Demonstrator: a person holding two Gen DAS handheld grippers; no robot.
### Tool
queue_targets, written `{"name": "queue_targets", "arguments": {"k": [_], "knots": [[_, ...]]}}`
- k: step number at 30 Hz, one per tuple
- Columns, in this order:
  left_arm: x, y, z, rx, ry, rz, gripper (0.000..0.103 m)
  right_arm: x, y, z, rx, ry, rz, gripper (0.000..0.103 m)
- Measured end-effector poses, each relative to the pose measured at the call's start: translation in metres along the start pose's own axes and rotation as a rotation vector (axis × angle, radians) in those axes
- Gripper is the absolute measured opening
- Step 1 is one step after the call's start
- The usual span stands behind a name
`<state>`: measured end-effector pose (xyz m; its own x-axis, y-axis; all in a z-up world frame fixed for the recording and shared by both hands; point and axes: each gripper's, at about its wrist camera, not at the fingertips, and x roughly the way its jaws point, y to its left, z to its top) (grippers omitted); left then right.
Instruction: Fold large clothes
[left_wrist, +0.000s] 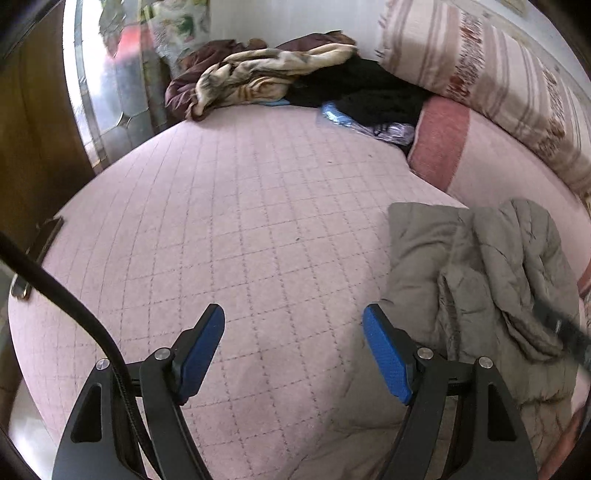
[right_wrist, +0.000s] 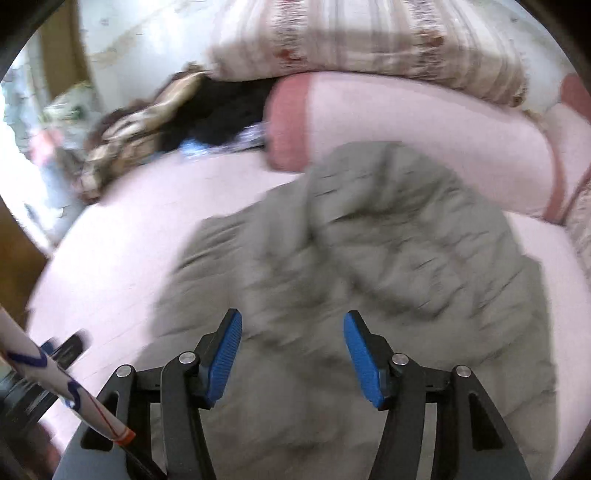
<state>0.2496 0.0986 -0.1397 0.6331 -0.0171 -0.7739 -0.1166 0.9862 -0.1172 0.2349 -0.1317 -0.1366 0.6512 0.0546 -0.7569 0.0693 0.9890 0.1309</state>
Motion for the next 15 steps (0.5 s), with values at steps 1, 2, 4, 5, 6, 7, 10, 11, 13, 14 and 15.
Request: {"name": "queue_targets", "arguments": {"k": [1,2,4,5,6,7,10,11,13,14,15], "knots": [[0.001,0.002,0.0,-0.012,0.006,-0.001,0.076,0.008,0.009,-0.004,-0.018,0.036,0.023,0.046],[0.002,0.003,0.0,-0.018,0.011,-0.003,0.076,0.021,0.018,-0.008,-0.04,0.079,0.03,0.034],[0.002,0.004,0.0,-0.017,0.015,-0.004,0.076,0.047,0.028,-0.012,-0.063,0.117,-0.012,0.024],[0.002,0.004,-0.001,-0.015,0.013,-0.001,0.076,0.06,0.032,-0.008,-0.057,0.112,-0.046,0.023],[0.002,0.003,-0.001,-0.012,0.011,0.003,0.076,0.065,0.033,-0.002,-0.047,0.103,-0.06,0.023],[0.003,0.003,-0.001,-0.01,0.009,0.005,0.076,0.072,0.036,0.008,-0.032,0.091,-0.076,0.023],[0.006,0.001,0.0,-0.01,0.013,-0.002,0.076,0.091,0.042,0.029,-0.017,0.077,-0.125,0.023],[0.008,0.0,0.001,-0.006,0.016,-0.002,0.076,0.1,0.044,0.036,-0.023,0.08,-0.157,0.023],[0.01,-0.003,0.001,0.009,0.019,0.001,0.076,0.108,0.046,0.041,-0.038,0.087,-0.196,0.023],[0.01,-0.004,0.001,0.014,0.019,0.001,0.076,0.105,0.047,0.045,-0.039,0.089,-0.202,0.023],[0.01,-0.006,0.001,0.019,0.018,0.0,0.076,0.099,0.049,0.049,-0.035,0.083,-0.19,0.023]]}}
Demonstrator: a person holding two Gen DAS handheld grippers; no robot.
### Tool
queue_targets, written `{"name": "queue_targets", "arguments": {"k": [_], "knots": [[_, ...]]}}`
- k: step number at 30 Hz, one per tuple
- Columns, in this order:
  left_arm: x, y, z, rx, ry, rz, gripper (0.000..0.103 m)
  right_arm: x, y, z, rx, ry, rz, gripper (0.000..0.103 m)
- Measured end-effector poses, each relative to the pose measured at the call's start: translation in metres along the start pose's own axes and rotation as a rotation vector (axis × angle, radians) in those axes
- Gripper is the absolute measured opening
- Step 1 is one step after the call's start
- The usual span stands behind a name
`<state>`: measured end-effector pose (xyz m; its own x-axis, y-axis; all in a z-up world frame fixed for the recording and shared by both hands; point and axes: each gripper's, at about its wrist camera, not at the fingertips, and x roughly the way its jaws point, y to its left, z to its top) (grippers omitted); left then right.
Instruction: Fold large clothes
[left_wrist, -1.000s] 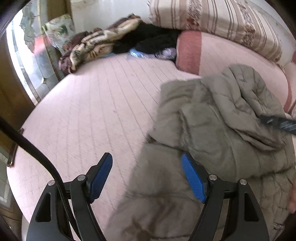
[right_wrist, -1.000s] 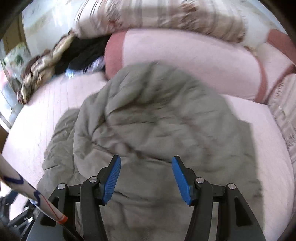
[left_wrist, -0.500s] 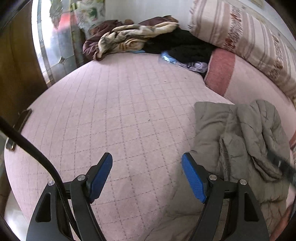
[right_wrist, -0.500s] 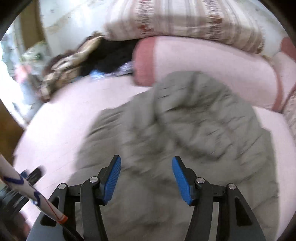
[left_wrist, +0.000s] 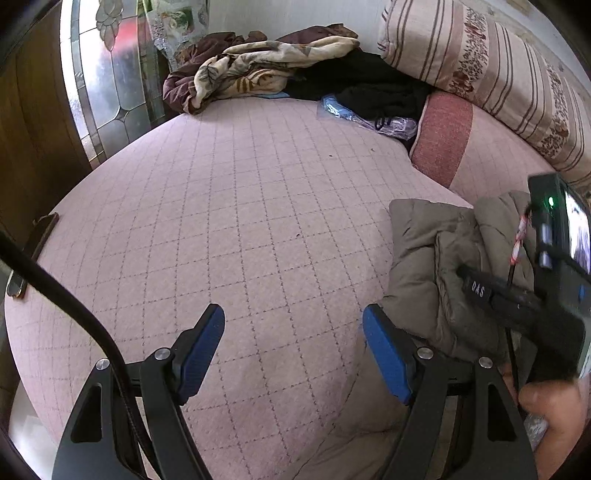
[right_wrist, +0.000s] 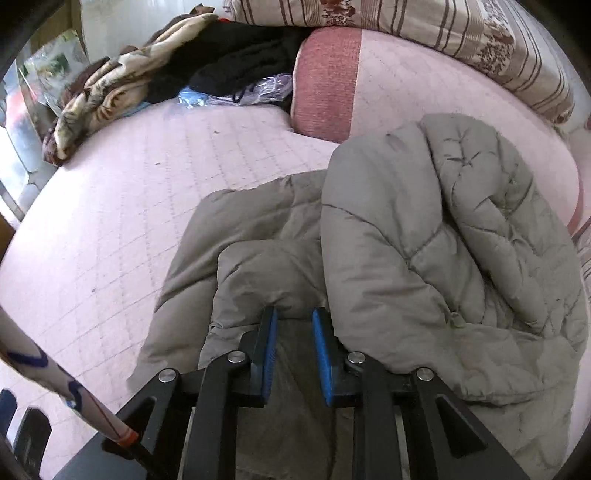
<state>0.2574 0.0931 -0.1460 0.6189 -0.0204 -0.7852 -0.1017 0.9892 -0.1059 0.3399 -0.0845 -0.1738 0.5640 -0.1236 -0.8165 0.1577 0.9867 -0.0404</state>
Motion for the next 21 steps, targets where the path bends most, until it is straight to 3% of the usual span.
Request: {"name": "queue_targets", "arguments": {"k": [4,6,8,10,12,15,18,21], "knots": [[-0.003,0.0,-0.001,0.0,-0.002,-0.008,0.076,-0.058,-0.025,-0.007,0.05,-0.117,0.134,0.025],[-0.003,0.0,-0.001,0.0,-0.001,-0.009,0.076,-0.077,-0.044,-0.01,0.065,-0.165,0.099,0.033],[-0.003,0.0,-0.001,-0.002,0.005,-0.012,0.076,-0.079,-0.063,-0.012,0.082,-0.187,-0.003,0.043],[-0.005,-0.001,-0.002,-0.001,0.007,-0.017,0.076,-0.065,-0.091,-0.017,0.101,-0.152,-0.128,0.044],[-0.007,-0.003,-0.003,0.008,0.0,-0.012,0.076,-0.047,-0.116,-0.028,0.132,-0.089,-0.2,0.044],[-0.008,-0.005,-0.004,0.016,-0.005,-0.013,0.076,-0.022,-0.137,-0.057,0.177,0.02,-0.176,0.045],[-0.006,-0.009,-0.005,0.024,-0.002,-0.015,0.076,-0.023,-0.122,-0.075,0.107,0.005,-0.214,0.045],[-0.005,-0.014,-0.006,0.041,0.0,-0.012,0.076,-0.029,-0.115,-0.069,0.079,0.019,-0.197,0.044]]}}
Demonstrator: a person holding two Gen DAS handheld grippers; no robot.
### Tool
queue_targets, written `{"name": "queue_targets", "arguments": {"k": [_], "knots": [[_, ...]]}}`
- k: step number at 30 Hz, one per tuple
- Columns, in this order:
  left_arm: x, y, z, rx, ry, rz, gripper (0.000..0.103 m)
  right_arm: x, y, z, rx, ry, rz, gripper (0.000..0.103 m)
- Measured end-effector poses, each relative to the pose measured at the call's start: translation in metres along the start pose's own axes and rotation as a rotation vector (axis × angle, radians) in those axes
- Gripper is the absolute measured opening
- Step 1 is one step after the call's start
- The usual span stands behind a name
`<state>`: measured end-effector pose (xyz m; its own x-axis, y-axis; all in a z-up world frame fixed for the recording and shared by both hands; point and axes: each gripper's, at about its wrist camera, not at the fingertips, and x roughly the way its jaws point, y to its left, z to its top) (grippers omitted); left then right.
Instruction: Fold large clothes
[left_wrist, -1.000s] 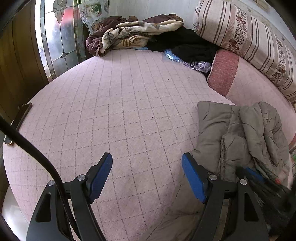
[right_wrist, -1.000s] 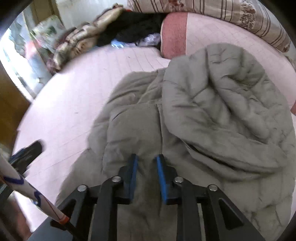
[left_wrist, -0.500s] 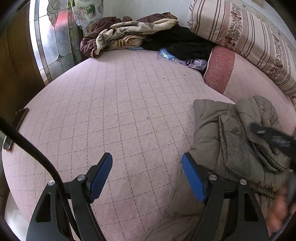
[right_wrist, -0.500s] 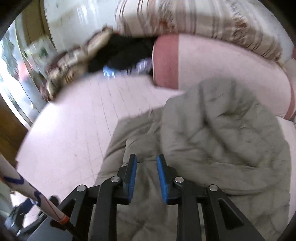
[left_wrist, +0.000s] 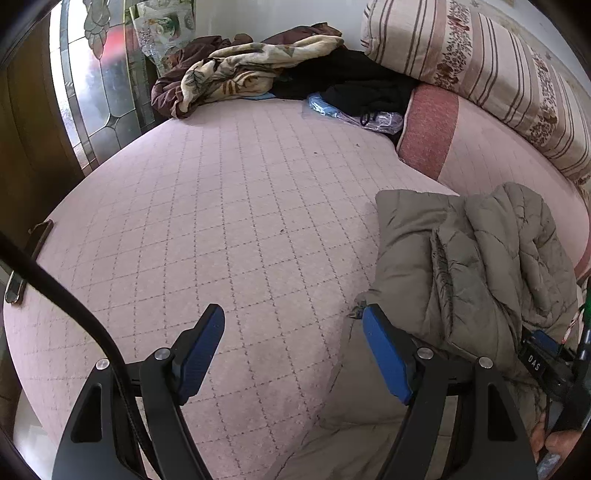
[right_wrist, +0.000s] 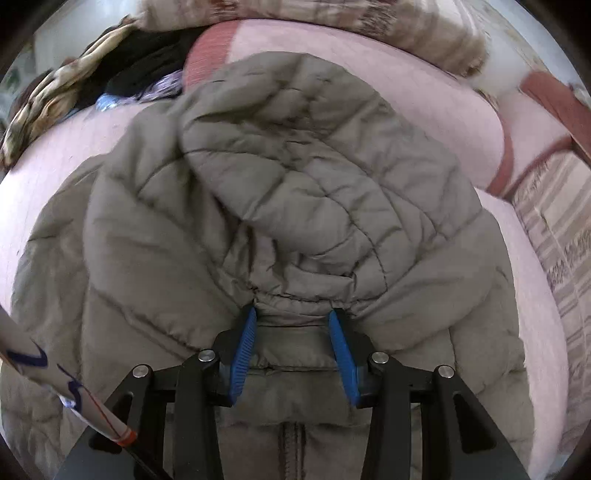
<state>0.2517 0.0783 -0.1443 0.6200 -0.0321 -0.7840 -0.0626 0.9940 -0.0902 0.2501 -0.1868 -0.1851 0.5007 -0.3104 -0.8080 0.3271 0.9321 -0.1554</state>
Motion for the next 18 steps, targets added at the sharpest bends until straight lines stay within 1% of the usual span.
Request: {"name": "queue_targets", "arguments": {"k": [2,4,6,8,10,11,13,14,16,18], "knots": [[-0.001,-0.002,-0.001,0.009,-0.003,0.003,0.076,-0.011,-0.006,0.01,0.039,-0.02,0.035,0.044],[-0.002,-0.002,-0.002,0.013,-0.007,0.004,0.076,-0.034,-0.014,0.016,0.096,-0.097,0.068,0.045],[-0.003,-0.001,-0.001,0.008,-0.011,0.001,0.076,-0.048,-0.014,0.026,0.113,-0.141,0.082,0.046],[-0.002,-0.001,0.0,0.005,-0.008,-0.002,0.076,-0.05,-0.009,0.035,0.109,-0.157,0.098,0.046],[0.001,-0.002,-0.001,0.006,0.001,-0.004,0.076,-0.038,0.005,0.048,0.109,-0.128,0.115,0.046],[0.001,-0.002,0.0,0.006,0.003,-0.006,0.076,-0.031,0.009,0.048,0.115,-0.106,0.122,0.046],[0.001,-0.002,0.0,0.007,0.002,-0.012,0.076,0.001,0.019,0.048,0.12,-0.014,0.147,0.047],[0.0,-0.002,0.001,0.007,-0.002,-0.017,0.076,0.019,0.027,0.045,0.106,0.047,0.148,0.048],[-0.001,-0.002,0.0,0.008,-0.005,-0.024,0.076,0.016,0.03,0.042,0.074,0.027,0.127,0.048],[-0.001,-0.004,-0.001,0.014,-0.001,-0.037,0.076,0.0,0.023,0.043,0.079,0.005,0.149,0.048]]}}
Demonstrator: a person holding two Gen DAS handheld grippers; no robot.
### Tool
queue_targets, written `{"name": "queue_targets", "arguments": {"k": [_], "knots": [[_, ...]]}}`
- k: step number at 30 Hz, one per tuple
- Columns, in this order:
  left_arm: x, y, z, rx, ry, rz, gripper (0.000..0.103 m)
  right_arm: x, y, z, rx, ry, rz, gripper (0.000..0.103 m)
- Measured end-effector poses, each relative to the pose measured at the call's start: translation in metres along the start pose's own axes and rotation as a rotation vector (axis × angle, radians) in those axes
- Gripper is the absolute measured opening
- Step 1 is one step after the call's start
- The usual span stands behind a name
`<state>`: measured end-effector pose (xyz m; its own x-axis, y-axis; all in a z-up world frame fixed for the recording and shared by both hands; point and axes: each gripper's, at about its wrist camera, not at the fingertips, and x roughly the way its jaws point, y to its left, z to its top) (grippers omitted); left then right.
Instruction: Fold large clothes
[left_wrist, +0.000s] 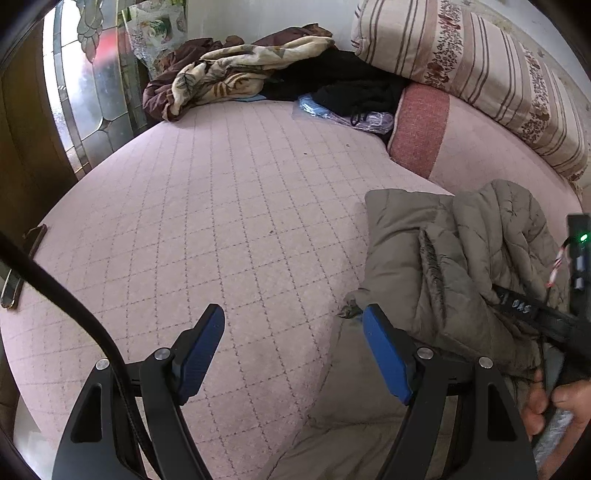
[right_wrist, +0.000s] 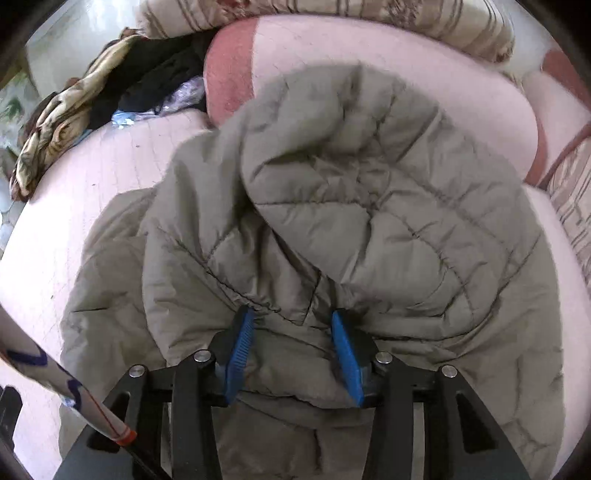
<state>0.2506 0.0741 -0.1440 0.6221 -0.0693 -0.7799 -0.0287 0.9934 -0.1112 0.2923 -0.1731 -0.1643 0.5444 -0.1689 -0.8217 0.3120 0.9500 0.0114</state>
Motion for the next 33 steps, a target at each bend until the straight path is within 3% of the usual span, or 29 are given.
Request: {"name": "queue_targets", "arguments": {"k": [3,7,11,13,14,23,33], "knots": [[0.0,-0.001,0.0,-0.002,0.001,-0.029,0.076,-0.037,-0.021,-0.004,0.036,-0.096,0.008,0.055],[-0.002,-0.002,-0.003,-0.001,0.007,-0.058,0.076,-0.054,-0.052,-0.009,0.032,-0.18,-0.122,0.061],[-0.004,-0.005,-0.004,0.003,0.008,-0.071,0.076,-0.026,-0.085,-0.015,0.077,-0.089,-0.204,0.061],[-0.005,-0.006,-0.004,0.008,0.004,-0.072,0.076,0.0,-0.095,-0.022,0.094,0.011,-0.173,0.065],[-0.005,-0.007,-0.004,0.011,0.002,-0.076,0.076,0.005,-0.096,-0.025,0.096,0.021,-0.163,0.066],[-0.006,-0.015,-0.005,0.037,-0.001,-0.094,0.076,-0.049,-0.109,-0.029,0.097,-0.059,-0.134,0.071],[-0.014,-0.021,-0.009,0.074,-0.017,-0.1,0.076,-0.096,-0.161,-0.097,0.16,-0.032,-0.158,0.076]]}}
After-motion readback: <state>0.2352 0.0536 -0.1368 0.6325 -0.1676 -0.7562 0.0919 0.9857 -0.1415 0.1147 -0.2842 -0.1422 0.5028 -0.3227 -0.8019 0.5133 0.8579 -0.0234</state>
